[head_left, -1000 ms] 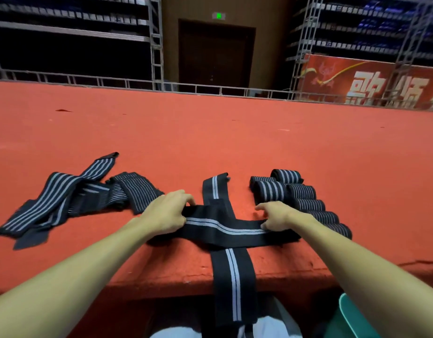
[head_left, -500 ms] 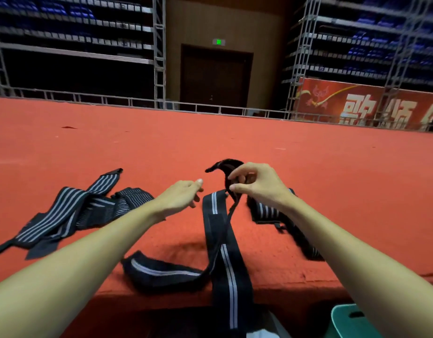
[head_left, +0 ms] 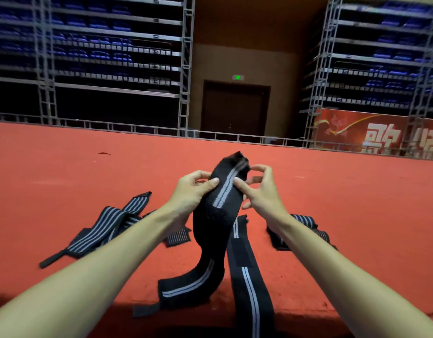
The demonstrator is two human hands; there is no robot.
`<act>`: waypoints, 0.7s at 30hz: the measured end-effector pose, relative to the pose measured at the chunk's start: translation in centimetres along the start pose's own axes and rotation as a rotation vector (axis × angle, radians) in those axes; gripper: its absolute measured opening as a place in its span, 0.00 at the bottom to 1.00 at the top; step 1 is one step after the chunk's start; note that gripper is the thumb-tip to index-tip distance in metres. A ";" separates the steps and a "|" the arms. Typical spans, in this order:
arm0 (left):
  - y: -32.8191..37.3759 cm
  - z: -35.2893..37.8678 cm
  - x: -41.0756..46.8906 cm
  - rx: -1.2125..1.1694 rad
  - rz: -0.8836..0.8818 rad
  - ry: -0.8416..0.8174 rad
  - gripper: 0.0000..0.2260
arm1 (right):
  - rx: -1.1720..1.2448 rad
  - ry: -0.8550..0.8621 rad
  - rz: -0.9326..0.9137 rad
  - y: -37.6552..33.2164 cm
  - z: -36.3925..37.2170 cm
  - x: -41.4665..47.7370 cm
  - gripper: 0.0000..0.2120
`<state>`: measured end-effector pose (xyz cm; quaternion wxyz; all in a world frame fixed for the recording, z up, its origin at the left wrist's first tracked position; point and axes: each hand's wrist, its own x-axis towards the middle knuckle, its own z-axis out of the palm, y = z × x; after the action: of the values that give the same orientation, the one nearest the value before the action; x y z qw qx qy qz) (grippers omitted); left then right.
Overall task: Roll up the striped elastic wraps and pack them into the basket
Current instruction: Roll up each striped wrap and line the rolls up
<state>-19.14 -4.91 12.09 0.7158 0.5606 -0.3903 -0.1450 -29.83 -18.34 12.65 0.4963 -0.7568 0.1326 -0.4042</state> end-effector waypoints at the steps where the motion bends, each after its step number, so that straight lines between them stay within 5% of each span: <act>1: 0.6 -0.1 -0.2 0.022 0.005 -0.023 0.01 | 0.002 -0.019 0.035 -0.2 0.2 0.1 0.19; 7: 4.3 -0.3 -1.3 0.058 -0.019 -0.111 0.05 | 0.323 -0.198 0.229 -1.6 0.8 0.6 0.12; 12: 6.6 -0.2 -1.5 -0.293 -0.230 -0.275 0.06 | 0.631 -0.180 0.352 -2.6 0.4 1.5 0.20; 16: 6.4 -0.4 -1.2 -0.443 -0.306 -0.325 0.14 | 0.699 -0.157 0.385 -2.9 -0.4 2.2 0.16; 21: 2.4 -0.3 -1.2 -0.104 -0.274 -0.204 0.06 | 0.560 -0.115 0.431 -0.3 -0.1 2.9 0.15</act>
<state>-20.20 -3.14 13.77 0.6742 0.5531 -0.3726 -0.3174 -28.11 -20.01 14.37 0.7650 -0.5674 0.1451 -0.2678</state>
